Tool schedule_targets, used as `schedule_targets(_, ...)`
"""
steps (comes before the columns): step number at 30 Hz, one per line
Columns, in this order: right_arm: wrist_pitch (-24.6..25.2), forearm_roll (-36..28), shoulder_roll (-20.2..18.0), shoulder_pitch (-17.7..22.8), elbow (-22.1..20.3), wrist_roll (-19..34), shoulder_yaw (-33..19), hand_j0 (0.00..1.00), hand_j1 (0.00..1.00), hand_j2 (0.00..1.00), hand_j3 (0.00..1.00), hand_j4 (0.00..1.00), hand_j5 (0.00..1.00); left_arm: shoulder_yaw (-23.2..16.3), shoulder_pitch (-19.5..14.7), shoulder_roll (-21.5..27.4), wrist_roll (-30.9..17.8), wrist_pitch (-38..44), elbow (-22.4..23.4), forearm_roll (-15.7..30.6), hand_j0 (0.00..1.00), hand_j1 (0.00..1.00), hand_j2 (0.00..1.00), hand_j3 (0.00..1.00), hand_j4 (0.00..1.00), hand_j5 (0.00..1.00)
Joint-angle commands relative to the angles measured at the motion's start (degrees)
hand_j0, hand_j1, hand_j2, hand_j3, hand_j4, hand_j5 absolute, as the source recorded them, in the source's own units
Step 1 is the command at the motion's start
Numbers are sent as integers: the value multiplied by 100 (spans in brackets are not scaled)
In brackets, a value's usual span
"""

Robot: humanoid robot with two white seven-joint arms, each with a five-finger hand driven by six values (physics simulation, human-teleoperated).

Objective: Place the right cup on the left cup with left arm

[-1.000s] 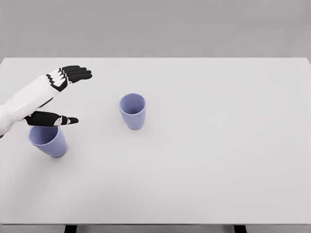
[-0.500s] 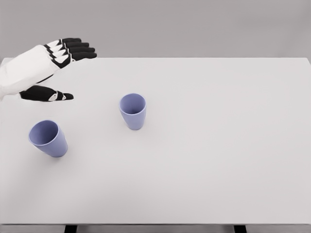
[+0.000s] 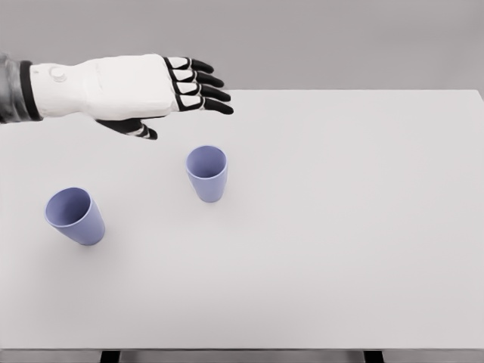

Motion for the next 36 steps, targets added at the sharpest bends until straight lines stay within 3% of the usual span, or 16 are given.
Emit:
schedule_targets(1,0,-1,-1,0,1,0,0,100,100,100,100,100,100,-924,0,-31,-6,6,205,-3,100,100,100,100,100,100)
schedule_targets(6,0,-1,-1,0,1,0,0,100,100,100,100,100,100,-1029,-79,-127,-6,-12,205,-3,100,100,100,100,100,100)
schedule_targets(7,0,-1,-1,0,1,0,0,100,100,100,100,100,100,-1302,-202,-426,-6,67,566,76,100,100,100,100,100,100)
schedule_targets(8,0,-1,-1,0,1,0,0,100,100,100,100,100,100,-1311,-229,-426,-6,84,618,337,100,100,100,100,100,100)
schedule_targets(12,0,-1,-1,0,1,0,0,100,100,100,100,100,100,-1311,-317,-426,-6,93,636,427,100,100,100,100,100,100)
schedule_targets(13,0,-1,-1,0,1,0,0,100,100,100,100,100,100,-1390,-396,-470,-6,515,785,506,100,100,100,100,100,100)
schedule_targets(15,0,-1,-1,0,1,0,0,100,100,100,100,100,100,-1390,-396,-470,-6,515,785,506,100,100,100,100,100,100)
schedule_targets(16,0,-1,-1,0,1,0,0,100,100,100,100,100,100,-1607,-474,-505,-6,889,925,506,100,100,100,100,100,100)
schedule_targets(36,0,-1,-1,0,1,0,0,100,100,100,100,100,100,-2269,-668,-514,-6,1377,1014,489,100,100,100,100,100,100)
